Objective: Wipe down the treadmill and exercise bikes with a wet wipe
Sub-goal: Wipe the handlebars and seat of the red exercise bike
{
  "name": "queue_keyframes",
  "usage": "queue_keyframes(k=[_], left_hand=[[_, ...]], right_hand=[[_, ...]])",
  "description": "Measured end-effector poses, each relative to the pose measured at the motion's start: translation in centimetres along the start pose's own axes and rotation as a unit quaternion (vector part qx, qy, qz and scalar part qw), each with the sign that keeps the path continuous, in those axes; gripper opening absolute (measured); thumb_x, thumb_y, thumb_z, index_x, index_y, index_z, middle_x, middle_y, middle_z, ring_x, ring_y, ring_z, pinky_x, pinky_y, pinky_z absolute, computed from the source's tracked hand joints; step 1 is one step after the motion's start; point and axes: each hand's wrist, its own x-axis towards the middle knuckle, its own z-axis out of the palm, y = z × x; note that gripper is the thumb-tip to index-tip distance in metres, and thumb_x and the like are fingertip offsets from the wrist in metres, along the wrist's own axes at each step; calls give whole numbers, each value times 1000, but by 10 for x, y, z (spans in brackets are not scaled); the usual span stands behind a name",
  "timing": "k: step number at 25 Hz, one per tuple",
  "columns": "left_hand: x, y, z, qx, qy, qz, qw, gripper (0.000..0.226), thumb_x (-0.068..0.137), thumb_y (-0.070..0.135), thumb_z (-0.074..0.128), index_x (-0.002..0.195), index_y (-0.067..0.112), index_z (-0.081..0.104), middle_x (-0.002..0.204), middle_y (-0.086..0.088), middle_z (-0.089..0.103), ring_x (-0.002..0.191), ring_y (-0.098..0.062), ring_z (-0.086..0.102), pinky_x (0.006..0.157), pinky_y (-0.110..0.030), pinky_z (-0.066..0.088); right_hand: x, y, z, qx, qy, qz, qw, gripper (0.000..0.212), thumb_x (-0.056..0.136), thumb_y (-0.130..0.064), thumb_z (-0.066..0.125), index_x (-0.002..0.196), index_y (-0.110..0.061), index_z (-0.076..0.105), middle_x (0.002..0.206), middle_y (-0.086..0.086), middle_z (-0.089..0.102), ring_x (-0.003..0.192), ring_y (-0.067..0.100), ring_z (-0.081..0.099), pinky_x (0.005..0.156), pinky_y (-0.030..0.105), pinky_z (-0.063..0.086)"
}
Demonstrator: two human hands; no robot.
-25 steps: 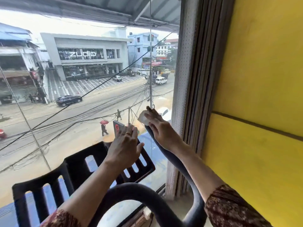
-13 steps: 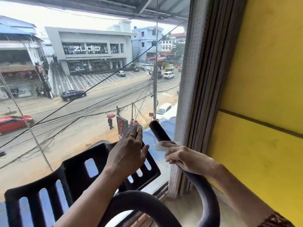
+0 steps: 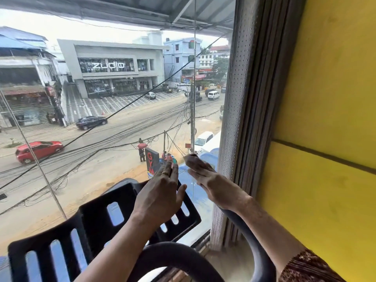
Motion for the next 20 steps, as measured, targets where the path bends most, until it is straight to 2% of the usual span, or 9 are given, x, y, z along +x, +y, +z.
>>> queue_keyframes(k=[2,4,7,9,11,13,16,18,20], left_hand=[[0,0,-1,-2,-4,-3,1000,65,100,44,30,151,12,5,159,-5,3,143,-17,22,109,-23,28],[0,1,-1,-3,-2,-6,1000,65,100,43,30,151,12,6,159,-5,3,143,-16,20,110,-23,26],[0,1,-1,-8,-4,-2,1000,66,100,42,32,151,11,6,159,-7,5,145,-16,15,113,-22,19],[1,-1,1,-11,-1,-2,1000,65,100,43,32,151,11,7,159,-7,6,144,-16,18,112,-23,21],[0,-1,0,-8,0,-2,1000,66,100,43,32,151,11,7,159,-7,6,144,-17,18,113,-23,21],[-1,0,-1,-3,-3,-1,1000,66,100,44,31,151,11,6,159,-7,5,143,-18,21,112,-24,23],[-1,0,-3,5,1,0,1000,65,101,44,28,152,12,5,159,-7,4,143,-19,21,112,-24,22],[-2,0,-3,5,-1,-1,1000,64,101,44,27,152,12,5,159,-7,4,144,-19,18,113,-24,20],[-2,1,-3,2,-3,-1,1000,64,101,44,28,152,13,5,159,-6,3,143,-19,22,112,-24,23]], right_hand=[[-27,-1,-10,7,-48,-26,998,44,95,3,48,138,-6,45,154,-4,25,144,3,1,118,20,9],[-49,-4,-23,29,-87,-29,995,41,92,6,50,131,-8,54,144,-1,44,141,4,20,114,28,27],[-44,-12,-42,98,-34,29,994,42,90,8,52,127,-11,58,111,1,57,103,13,58,91,22,49],[-22,-19,-49,93,56,60,992,37,93,-5,54,129,-12,56,101,-3,50,87,11,57,80,18,50],[3,-27,-46,39,100,82,991,35,92,-16,59,126,-12,55,102,2,50,86,17,58,80,29,53],[25,-31,-31,9,115,73,991,41,83,1,63,119,-13,48,108,11,47,85,25,59,75,38,54],[50,-31,-11,52,151,59,985,60,72,24,49,113,-18,33,116,12,32,78,22,50,62,29,48],[53,-29,-3,38,188,75,979,53,74,23,54,113,-11,42,113,13,41,78,25,55,59,30,52],[40,-24,6,1,163,98,982,46,73,16,67,113,-6,60,112,12,61,90,29,66,65,36,59]])
